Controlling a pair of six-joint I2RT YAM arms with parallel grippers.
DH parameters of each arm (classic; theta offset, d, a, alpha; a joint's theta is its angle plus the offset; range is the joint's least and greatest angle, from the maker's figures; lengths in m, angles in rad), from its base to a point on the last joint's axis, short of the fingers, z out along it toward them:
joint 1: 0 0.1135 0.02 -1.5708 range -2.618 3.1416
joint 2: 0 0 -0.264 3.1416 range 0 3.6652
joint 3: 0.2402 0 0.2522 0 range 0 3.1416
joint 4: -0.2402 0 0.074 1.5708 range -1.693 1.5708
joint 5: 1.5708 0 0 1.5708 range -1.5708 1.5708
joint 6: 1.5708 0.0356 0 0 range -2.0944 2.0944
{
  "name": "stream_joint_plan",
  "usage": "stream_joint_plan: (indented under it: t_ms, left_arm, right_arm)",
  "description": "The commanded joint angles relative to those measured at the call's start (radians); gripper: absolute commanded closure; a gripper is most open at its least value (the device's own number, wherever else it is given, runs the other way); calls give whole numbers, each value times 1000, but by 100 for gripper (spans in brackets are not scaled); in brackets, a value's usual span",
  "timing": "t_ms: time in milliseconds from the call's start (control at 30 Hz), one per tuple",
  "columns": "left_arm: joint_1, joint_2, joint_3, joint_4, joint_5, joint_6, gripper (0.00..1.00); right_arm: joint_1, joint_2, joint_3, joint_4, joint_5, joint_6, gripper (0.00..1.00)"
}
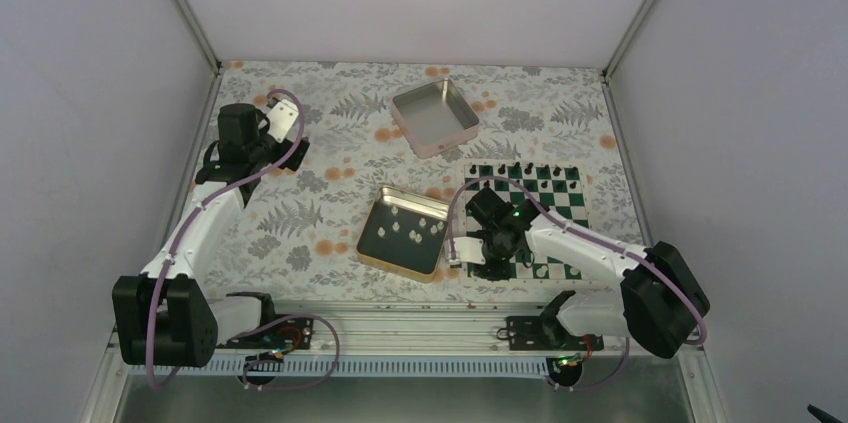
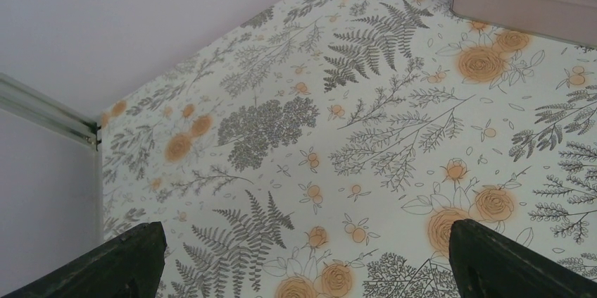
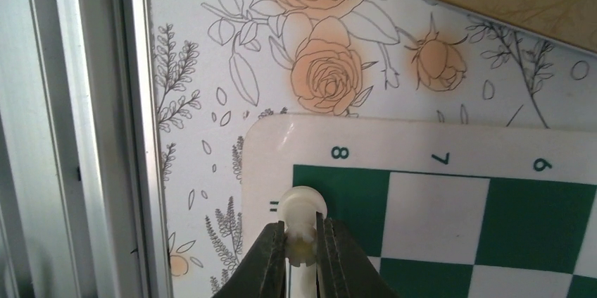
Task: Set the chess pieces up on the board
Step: Place the chess piece on the chessboard.
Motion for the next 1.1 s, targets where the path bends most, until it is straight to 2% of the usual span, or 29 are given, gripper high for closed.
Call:
stream_joint_plan:
  t_ms: [0,667,1067]
  left_arm:
    - [-6,-11,-2,19,-8,-15,0]
    - [-6,-2,-3,19,2,-13,0]
    - [-6,0,-1,18,0,-10,0]
  right_arm:
    - [-8,-1,13,46,-3,7,93]
    - [-63,59,34,47,18,-32,93]
    - [-70,74,56,10,-22,-52,94]
